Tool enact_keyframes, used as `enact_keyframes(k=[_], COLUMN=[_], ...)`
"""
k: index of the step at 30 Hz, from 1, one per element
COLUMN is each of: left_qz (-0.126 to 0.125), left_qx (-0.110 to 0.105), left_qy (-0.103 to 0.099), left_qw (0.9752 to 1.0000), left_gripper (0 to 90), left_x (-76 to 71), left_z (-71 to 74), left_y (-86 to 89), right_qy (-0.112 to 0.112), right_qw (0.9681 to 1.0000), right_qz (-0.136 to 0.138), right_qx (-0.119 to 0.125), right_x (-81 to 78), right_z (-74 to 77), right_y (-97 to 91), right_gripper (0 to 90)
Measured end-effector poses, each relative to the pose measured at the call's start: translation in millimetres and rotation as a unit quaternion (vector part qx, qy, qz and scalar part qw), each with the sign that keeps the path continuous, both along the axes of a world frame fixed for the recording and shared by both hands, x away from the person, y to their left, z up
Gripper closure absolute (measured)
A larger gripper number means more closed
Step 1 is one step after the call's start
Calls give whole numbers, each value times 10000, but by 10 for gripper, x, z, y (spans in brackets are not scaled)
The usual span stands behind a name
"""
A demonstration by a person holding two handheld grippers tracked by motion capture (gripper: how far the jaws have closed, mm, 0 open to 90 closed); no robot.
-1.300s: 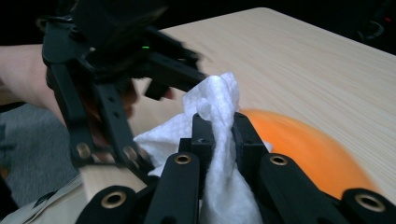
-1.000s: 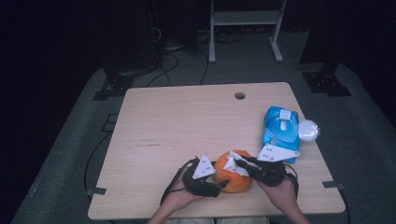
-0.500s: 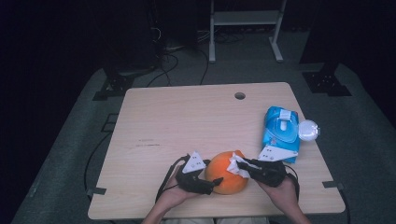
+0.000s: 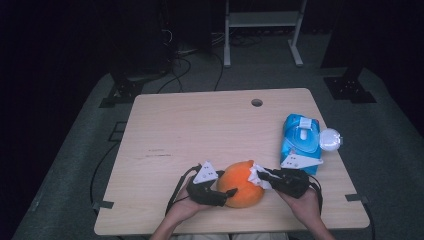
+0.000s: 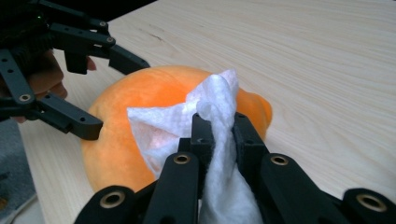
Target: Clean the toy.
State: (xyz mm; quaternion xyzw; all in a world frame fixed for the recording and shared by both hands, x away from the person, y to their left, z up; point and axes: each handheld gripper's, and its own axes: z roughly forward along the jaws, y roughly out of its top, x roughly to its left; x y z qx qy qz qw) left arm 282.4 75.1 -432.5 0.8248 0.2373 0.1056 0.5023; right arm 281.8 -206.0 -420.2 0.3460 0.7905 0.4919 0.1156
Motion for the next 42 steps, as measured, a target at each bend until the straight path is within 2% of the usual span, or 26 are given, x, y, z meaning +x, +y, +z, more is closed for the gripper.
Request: enact_keyframes(k=[2,3,4,5,6,9,12,14,17,21,24,26,27,28,31,32,33,34,35,36,37,39,40,42], left_qz=[-1,-29,2,24,54,96,84,80,32,-42,-85,30,133,176,75,66,90,94,119,186,227,174,130,73], left_qx=[-301,-341,-138,-9,-25,-23,1,-12,74,72,-25,-97,-58,-79,-74,-57,101,178,202,303,434,557,646,666], left_qy=[-57,-68,-104,-134,-79,-13,20,31,-30,-63,16,52,69,167,587,533,307,89,-176,-533,-872,-1110,-1149,-1080], left_qw=[9995,9994,9999,9999,10000,10000,10000,10000,10000,9999,10000,9999,9999,9997,9982,9985,9994,9998,9996,9979,9950,9921,9912,9919], left_gripper=[187,189,201,221,238,258,264,265,265,265,243,174,129,100,98,138,200,280,308,333,347,346,342,335], left_x=[2,3,4,9,14,27,28,18,-7,-29,-3,44,66,89,138,127,100,76,47,11,-21,-47,-60,-70], left_z=[35,44,41,15,-2,-35,-44,-49,-40,-38,-3,32,28,8,-89,-99,-65,-36,-13,20,58,79,63,18], left_y=[-18,-36,-58,-63,-55,-22,1,-3,-42,-47,-32,-23,-20,-20,-36,-44,-62,-69,-82,-98,-116,-125,-122,-109], right_qy=[-40,-43,-41,-93,-149,122,197,279,221,72,194,269,244,208,153,158,151,138,138,113,79,-68,-116,-141], right_qw=[9999,9995,9989,9987,9991,9995,9997,9994,9996,9990,9989,9985,9986,9986,9985,9984,9986,9987,9986,9985,9981,9978,9978,9984], right_qz=[106,224,367,421,375,183,26,-16,-33,44,37,51,70,127,208,227,204,159,133,94,80,143,189,214], right_qx=[68,203,291,255,135,245,124,190,161,435,436,471,459,466,486,491,467,458,489,535,603,646,626,500], right_x=[-33,-50,-66,-80,-79,10,72,91,79,88,113,105,89,73,34,31,30,41,48,55,62,52,41,35], right_z=[13,21,29,38,38,-42,-119,-155,-123,-63,-130,-150,-142,-132,-112,-108,-106,-103,-97,-89,-68,-22,-14,-42], right_y=[57,88,120,149,158,55,-21,-57,-27,5,-16,-28,-20,-10,35,46,55,51,43,33,22,28,45,70], right_gripper=[807,806,805,805,805,805,806,806,806,803,805,807,807,807,806,806,806,807,806,807,806,807,806,806])
